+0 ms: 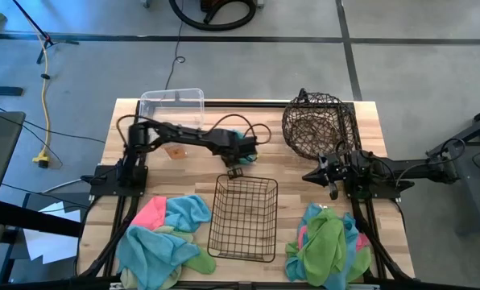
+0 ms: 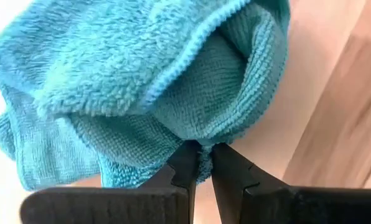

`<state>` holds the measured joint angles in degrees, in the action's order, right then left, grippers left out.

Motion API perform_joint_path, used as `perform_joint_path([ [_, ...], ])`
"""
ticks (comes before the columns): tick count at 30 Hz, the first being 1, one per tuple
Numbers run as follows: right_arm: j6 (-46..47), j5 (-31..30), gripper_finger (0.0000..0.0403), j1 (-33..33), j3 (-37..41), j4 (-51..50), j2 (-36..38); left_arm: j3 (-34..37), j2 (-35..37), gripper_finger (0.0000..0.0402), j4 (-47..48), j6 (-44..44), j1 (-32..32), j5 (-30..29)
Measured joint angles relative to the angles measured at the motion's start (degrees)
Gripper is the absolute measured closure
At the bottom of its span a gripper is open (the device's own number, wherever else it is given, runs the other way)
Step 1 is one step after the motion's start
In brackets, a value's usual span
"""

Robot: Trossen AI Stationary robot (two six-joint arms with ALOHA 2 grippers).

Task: Sort microfiber towel by color & place in baskets
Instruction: Put the top blue towel into the black bottom basket

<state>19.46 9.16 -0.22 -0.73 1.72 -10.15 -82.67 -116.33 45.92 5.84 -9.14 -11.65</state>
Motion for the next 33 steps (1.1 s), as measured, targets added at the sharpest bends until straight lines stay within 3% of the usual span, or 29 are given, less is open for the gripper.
perform_joint_path([
  [5,0.0,0.03,0.0402,0.01,-0.01,0.0,-0.02,7.18,8.36,0.0372,-5.81,-0.49,-0.34,-0.43],
  [11,0.01,0.01,0.0402,0.01,0.0,0.0,-0.02,9.88,15.57,0.0372,-9.03,-3.23,-1.04,-0.37],
  [21,0.0,0.01,0.0402,0.01,-0.01,0.0,-0.02,9.9,17.81,0.0372,-13.1,-12.62,-1.84,0.12],
  [25,0.0,0.01,0.0402,0.01,-0.01,0.0,-0.02,9.87,17.83,0.0366,-15.65,-13.99,-4.33,4.85],
  [29,0.01,0.01,0.0402,0.01,0.0,0.0,-0.02,9.87,17.83,0.0362,-15.4,-13.94,-7.66,14.59],
  [33,0.0,0.01,0.0402,0.01,0.0,0.0,-0.02,10.35,17.99,0.0392,-14.94,-13.56,-9.47,19.55],
])
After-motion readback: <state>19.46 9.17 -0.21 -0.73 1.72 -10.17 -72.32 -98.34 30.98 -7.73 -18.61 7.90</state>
